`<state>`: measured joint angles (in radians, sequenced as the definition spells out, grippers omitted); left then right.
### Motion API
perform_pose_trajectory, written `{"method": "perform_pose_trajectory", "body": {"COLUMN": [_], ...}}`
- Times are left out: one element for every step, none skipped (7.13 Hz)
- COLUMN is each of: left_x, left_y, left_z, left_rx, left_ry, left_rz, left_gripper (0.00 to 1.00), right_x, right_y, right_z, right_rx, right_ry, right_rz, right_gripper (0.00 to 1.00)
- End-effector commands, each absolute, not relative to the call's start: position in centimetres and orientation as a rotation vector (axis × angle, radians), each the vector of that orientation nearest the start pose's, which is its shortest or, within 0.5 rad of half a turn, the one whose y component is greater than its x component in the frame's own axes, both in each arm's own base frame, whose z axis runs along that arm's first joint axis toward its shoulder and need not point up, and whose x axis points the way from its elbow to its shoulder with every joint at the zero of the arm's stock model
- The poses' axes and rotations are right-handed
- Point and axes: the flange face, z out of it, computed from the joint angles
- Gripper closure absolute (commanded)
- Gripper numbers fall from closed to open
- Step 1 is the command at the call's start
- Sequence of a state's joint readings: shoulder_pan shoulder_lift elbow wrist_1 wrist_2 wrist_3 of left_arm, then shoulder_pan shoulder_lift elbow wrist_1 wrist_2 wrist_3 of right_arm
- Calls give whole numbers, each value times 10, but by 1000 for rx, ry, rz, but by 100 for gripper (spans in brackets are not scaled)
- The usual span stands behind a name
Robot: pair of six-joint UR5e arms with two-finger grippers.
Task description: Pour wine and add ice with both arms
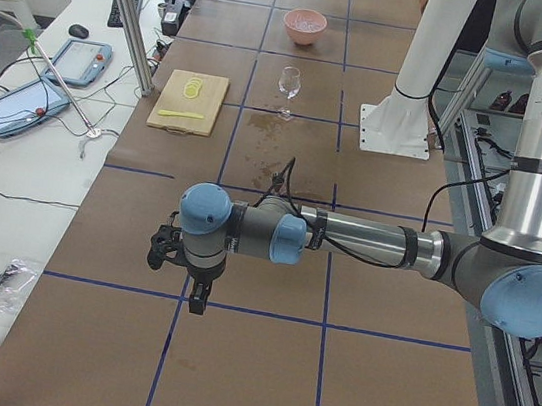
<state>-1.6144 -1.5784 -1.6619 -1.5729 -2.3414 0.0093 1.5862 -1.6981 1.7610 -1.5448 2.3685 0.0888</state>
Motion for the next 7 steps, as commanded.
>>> {"method": "perform_pose_trajectory", "body": {"left_x": [-86,-85,-81,-73,-43,-13,11], "left_y": [-493,-488,-479,-472,-464,-452,-431], "left_z": [538,500,462,439,410,387,376], "left_rx": [246,320,391,426,415,382,342], "left_ry": [765,760,756,756,788,827,869], "left_rz": [58,89,127,144,118,74,32], "left_gripper": [0,0,0,0,0,0,0], "right_x": [69,69,69,69,69,69,69], "right_y": [-442,-442,-442,-442,-443,-443,-451], "right_z": [619,618,617,617,615,615,610], "right_rx": [56,58,59,61,65,66,78], "right_ry": [-800,-801,-801,-801,-801,-800,-797], "right_rz": [63,62,61,59,57,57,50], "right_gripper": [0,0,0,0,0,0,0]}}
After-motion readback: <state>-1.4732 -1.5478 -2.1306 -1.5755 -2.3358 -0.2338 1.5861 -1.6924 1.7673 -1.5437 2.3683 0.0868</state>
